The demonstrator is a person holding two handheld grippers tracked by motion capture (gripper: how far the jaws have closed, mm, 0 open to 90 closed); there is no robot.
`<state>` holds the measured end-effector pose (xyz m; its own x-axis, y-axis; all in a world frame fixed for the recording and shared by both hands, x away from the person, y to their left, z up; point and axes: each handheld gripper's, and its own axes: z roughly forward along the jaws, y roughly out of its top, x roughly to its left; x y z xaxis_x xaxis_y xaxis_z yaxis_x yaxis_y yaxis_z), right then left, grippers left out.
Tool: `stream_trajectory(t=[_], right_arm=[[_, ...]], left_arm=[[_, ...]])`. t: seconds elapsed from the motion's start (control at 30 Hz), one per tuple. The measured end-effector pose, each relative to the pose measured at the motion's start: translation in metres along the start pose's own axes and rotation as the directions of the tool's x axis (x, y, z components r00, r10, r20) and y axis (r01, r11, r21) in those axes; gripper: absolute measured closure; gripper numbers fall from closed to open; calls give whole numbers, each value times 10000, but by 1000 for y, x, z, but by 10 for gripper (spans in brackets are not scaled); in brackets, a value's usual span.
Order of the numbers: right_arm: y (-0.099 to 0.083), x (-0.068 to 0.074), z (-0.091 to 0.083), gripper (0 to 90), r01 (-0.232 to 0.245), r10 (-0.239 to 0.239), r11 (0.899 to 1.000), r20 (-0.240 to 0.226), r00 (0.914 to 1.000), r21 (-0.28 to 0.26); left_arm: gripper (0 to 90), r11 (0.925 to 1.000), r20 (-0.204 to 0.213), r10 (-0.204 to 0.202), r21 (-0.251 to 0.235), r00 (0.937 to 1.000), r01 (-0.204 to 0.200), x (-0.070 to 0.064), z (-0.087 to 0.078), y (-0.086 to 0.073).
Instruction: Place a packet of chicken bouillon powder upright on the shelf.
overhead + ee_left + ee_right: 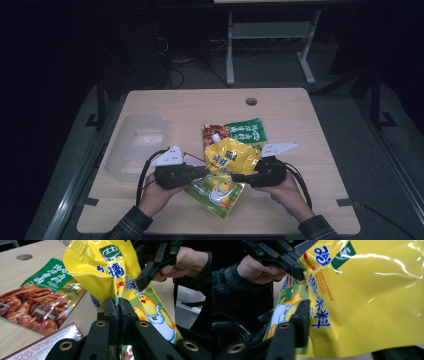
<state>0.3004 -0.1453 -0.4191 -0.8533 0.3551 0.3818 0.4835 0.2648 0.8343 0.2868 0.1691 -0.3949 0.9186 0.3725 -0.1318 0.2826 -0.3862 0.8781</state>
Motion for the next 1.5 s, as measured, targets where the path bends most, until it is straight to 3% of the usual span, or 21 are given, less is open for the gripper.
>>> stream_trajectory(t=[0.23,0.47,0.77,0.93,1.13,1.5], right_arm=[[3,3,-3,845,311,-313,9992,-104,9995,-244],[7,6,-5,877,637,-640,9979,-163,9978,-138],[15,12,-11,900,801,-813,9965,-588,9950,-222],[22,17,-14,900,897,-931,9949,-788,9925,-452],[38,23,-11,900,1018,-1048,9937,-662,9923,-473],[68,24,21,900,1435,-1442,9893,-258,9892,-267]], left_arm=[[860,9999,-236,59,93,9997,-57,1,2,-1],[856,9997,-360,171,182,9992,-164,0,3,-2],[811,9992,-582,320,250,9978,-306,-5,-1,-2],[616,9996,-957,-34,263,9954,59,-9,-14,-7],[437,9976,-1014,-307,589,9944,368,-18,-27,-19],[342,9856,-1124,-689,1459,9913,850,-30,-40,-51]])
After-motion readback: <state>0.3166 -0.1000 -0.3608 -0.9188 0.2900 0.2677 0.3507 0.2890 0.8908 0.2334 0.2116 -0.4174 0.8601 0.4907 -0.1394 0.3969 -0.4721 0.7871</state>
